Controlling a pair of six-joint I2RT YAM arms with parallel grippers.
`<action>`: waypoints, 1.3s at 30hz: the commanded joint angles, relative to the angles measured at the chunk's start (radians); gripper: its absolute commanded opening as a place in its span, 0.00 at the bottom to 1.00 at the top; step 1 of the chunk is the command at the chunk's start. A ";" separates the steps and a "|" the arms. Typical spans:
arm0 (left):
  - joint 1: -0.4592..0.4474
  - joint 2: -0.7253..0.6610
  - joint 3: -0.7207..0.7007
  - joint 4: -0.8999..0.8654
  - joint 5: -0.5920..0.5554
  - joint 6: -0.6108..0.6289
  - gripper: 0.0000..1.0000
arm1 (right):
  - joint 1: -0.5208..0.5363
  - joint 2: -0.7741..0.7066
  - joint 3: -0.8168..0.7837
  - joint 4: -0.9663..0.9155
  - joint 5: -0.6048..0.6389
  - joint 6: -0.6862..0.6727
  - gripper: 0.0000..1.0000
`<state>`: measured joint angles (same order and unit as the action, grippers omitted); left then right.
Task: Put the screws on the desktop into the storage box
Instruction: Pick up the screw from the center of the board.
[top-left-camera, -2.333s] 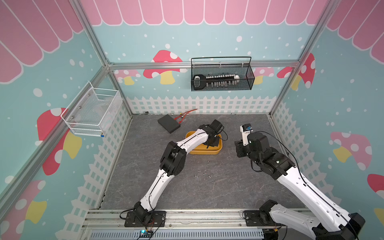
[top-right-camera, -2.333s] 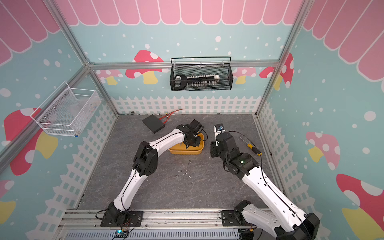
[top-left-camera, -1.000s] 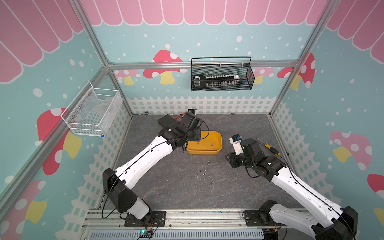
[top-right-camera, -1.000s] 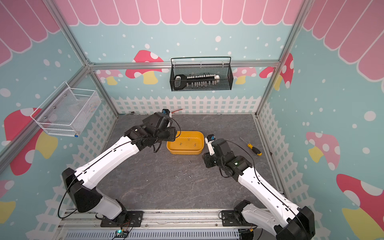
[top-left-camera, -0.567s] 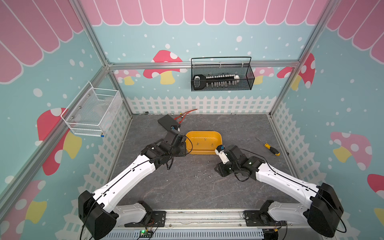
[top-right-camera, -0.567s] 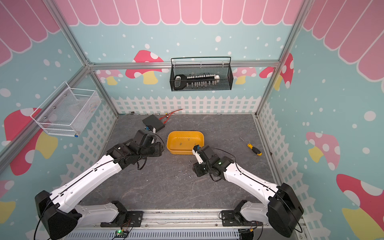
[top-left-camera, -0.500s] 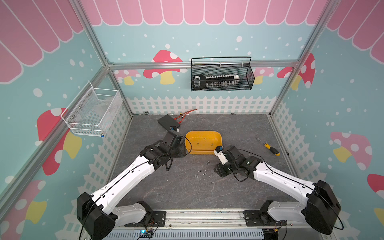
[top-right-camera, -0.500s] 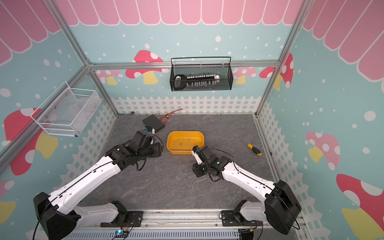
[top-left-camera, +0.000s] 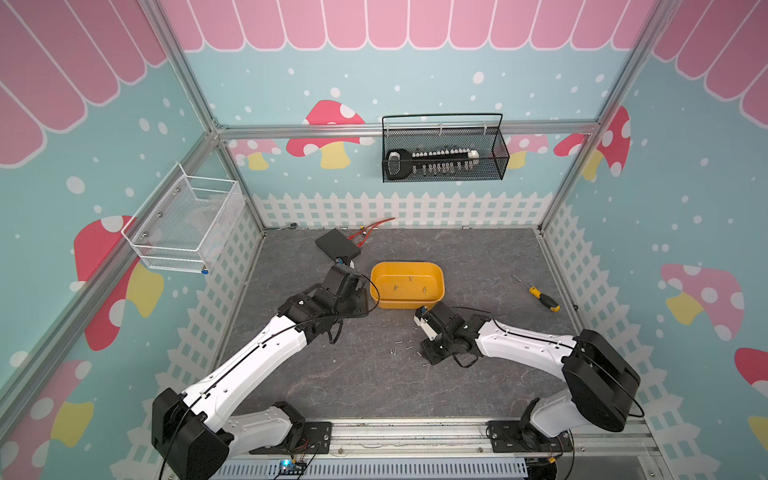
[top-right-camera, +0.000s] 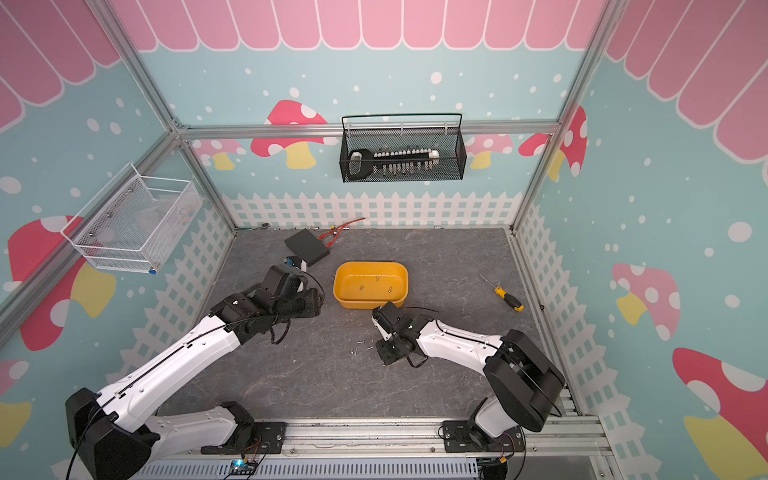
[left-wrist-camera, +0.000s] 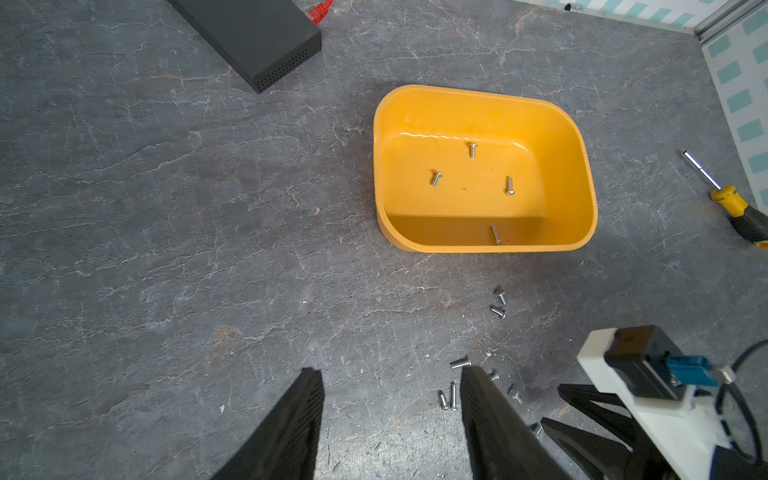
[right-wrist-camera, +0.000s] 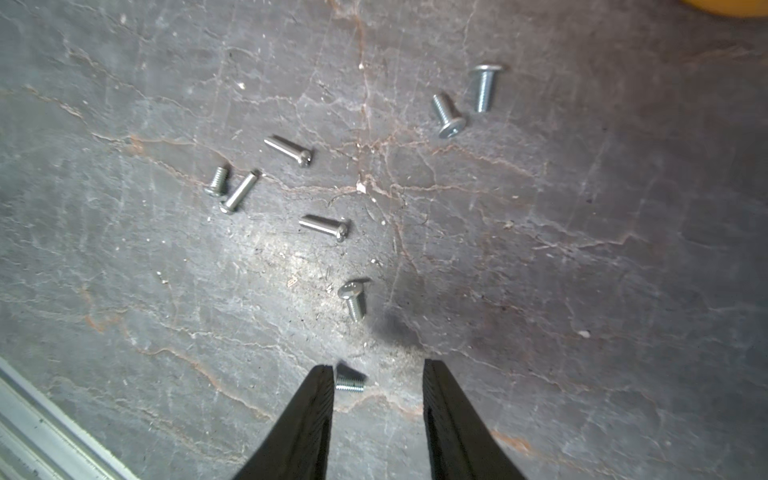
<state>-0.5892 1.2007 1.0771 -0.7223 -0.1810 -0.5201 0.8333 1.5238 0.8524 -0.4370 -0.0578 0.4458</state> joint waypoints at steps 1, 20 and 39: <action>0.010 0.007 -0.014 0.020 0.014 -0.001 0.57 | 0.015 0.030 0.042 0.007 0.034 -0.016 0.42; 0.021 0.007 -0.018 0.024 0.018 0.006 0.56 | 0.070 0.166 0.142 -0.058 0.125 -0.032 0.43; 0.021 0.000 -0.025 0.023 0.020 0.002 0.54 | 0.080 0.202 0.132 -0.045 0.075 -0.039 0.37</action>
<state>-0.5758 1.2091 1.0645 -0.7124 -0.1673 -0.5198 0.9043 1.7084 0.9760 -0.4713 0.0257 0.4118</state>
